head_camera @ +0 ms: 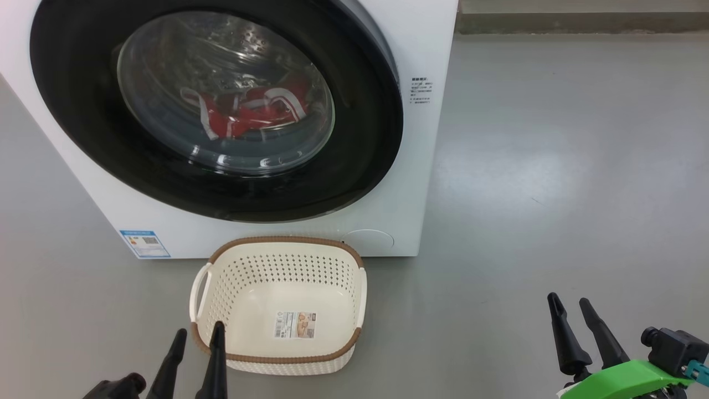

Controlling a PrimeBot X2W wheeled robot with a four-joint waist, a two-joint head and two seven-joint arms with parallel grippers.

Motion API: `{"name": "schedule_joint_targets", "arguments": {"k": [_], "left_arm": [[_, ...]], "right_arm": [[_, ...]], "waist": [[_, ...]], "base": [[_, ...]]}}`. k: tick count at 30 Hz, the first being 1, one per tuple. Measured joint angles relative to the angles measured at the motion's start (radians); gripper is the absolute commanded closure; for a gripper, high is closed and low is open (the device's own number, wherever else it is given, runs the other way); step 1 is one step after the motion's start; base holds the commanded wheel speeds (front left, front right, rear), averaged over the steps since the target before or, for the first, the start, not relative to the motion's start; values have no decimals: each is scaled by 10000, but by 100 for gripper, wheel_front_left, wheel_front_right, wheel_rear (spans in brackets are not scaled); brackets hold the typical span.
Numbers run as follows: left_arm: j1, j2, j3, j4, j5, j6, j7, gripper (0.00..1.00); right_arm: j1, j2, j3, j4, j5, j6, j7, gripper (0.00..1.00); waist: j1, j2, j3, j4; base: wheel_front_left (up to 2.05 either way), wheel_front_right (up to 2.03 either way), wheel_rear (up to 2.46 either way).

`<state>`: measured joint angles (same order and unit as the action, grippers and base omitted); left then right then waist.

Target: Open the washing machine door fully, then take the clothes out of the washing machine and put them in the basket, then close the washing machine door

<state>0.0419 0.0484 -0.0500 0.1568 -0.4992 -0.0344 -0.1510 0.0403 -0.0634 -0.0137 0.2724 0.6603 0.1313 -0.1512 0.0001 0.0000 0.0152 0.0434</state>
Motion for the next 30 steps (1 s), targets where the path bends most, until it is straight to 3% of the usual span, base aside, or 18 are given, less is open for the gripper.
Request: {"name": "schedule_joint_targets", "arguments": {"k": [30], "left_arm": [[21, -2, -121, -316, 3448, 69, -802, 0]], "right_arm": [[120, 73, -326, -213, -2989, 0, -788, 0]], "waist": [[0, 0, 223, 93]], "base": [[0, 0, 0]]}}
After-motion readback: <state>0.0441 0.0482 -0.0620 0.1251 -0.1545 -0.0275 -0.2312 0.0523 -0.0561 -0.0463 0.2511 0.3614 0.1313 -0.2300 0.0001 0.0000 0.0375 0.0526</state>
